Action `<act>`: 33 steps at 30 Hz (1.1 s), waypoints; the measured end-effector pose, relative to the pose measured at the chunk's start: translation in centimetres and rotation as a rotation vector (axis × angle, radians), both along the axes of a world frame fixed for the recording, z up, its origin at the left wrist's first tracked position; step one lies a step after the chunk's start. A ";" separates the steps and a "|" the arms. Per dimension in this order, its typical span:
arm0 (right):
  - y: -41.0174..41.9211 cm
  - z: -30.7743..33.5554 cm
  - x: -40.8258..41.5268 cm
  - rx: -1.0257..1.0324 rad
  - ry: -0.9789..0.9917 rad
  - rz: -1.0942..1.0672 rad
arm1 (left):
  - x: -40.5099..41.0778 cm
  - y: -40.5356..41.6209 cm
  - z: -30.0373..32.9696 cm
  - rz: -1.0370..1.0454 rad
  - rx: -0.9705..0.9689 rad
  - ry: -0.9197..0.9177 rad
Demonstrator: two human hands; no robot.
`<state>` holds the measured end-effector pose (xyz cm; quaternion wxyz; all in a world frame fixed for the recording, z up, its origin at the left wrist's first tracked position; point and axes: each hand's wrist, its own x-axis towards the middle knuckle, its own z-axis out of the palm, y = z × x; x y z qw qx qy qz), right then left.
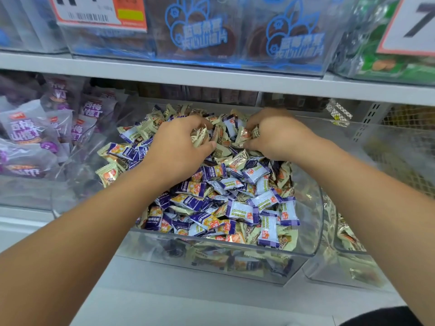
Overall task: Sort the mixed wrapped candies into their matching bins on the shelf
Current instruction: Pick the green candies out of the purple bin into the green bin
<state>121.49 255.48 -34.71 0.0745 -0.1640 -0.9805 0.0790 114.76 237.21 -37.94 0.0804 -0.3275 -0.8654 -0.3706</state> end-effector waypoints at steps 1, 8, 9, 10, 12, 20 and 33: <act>0.1 0.1 0.0 0.011 0.016 -0.001 | -0.2 0.1 0.0 0.008 0.016 -0.002; 0.3 -0.1 1.2 0.047 0.055 0.107 | -0.9 1.6 0.4 0.113 -0.069 0.097; 0.2 -0.2 1.4 0.055 0.077 0.117 | -1.0 1.9 0.4 0.136 -0.086 0.116; 0.1 -0.2 1.6 0.065 0.100 0.123 | -1.1 2.2 0.3 0.161 -0.097 0.138; -0.2 -0.2 2.2 0.081 0.143 0.131 | -1.2 2.9 0.2 0.204 -0.099 0.173; -1.0 -0.1 5.1 -0.073 0.318 0.176 | -1.1 2.9 -0.5 0.070 0.018 0.276; 5.2 3.0 14.1 -0.931 0.379 0.026 | 6.8 3.5 3.8 -0.373 0.304 0.396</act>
